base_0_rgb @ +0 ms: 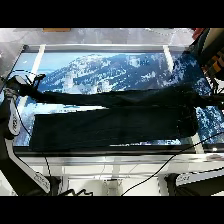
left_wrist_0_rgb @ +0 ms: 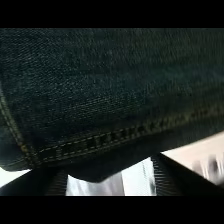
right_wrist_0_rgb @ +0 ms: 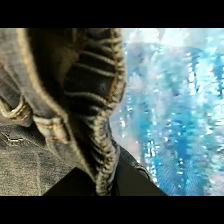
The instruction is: Fold the clothes and pants, and hang the long-sleeved shirts on hangers.
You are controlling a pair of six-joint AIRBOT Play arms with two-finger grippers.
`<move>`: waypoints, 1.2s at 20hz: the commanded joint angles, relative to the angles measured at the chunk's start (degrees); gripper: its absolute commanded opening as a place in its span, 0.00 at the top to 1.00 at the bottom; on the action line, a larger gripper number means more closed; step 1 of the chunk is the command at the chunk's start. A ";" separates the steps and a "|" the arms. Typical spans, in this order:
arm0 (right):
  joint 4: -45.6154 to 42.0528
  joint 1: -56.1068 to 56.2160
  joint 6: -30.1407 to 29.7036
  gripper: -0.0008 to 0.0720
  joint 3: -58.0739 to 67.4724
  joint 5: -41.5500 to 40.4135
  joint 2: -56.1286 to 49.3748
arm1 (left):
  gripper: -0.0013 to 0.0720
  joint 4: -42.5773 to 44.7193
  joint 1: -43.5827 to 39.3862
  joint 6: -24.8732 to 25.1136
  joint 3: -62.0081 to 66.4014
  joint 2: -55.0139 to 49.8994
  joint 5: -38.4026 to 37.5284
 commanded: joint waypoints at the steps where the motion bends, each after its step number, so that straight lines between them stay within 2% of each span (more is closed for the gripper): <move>1: 0.07 0.02 0.02 0.93 0.04 0.13 0.02 | 0.84 -0.70 -1.88 0.44 0.07 -0.48 8.11; 2: 0.04 0.02 0.02 0.93 0.04 0.13 0.02 | 0.95 -0.52 -2.45 0.70 0.26 -0.17 8.02; 6: 0.07 0.02 0.02 0.93 0.04 1.03 0.04 | 0.95 3.82 -3.23 0.68 6.49 2.05 8.41; 9: 0.07 0.02 0.02 0.93 0.04 1.38 0.04 | 0.95 10.54 -3.23 -2.23 15.34 4.09 9.03; 13: 0.07 0.00 0.02 0.93 0.04 1.60 0.04 | 0.95 20.46 -3.30 -2.21 14.32 10.05 14.97; 14: 0.07 0.00 0.02 0.93 0.04 1.57 0.04 | 0.95 25.03 -3.52 -3.72 13.75 10.82 14.99; 16: 0.07 0.02 0.02 0.93 0.04 1.51 0.04 | 0.95 36.02 -4.09 -10.93 12.00 11.10 14.16; 17: 0.04 0.02 0.02 0.93 0.04 1.44 0.04 | 0.95 36.33 -3.87 -13.27 10.19 11.06 13.84; 19: 0.07 0.00 0.02 0.93 0.04 1.36 0.04 | 0.95 34.82 -3.43 -13.60 6.51 10.19 9.73; 20: 0.04 0.00 0.02 0.93 0.04 1.31 0.04 | 0.77 34.80 -3.43 -13.60 4.52 9.40 7.15; 21: 0.04 0.00 0.00 0.93 0.04 1.25 0.04 | 0.31 34.34 -3.45 -13.64 2.62 8.66 5.25; 22: 0.04 0.00 0.00 0.93 0.04 1.05 0.04 | 0.02 33.51 -3.45 -14.62 0.57 8.02 3.93; 24: 0.02 0.00 0.00 0.93 0.04 0.61 0.04 | 0.01 33.77 -3.50 -15.10 -1.73 6.93 2.23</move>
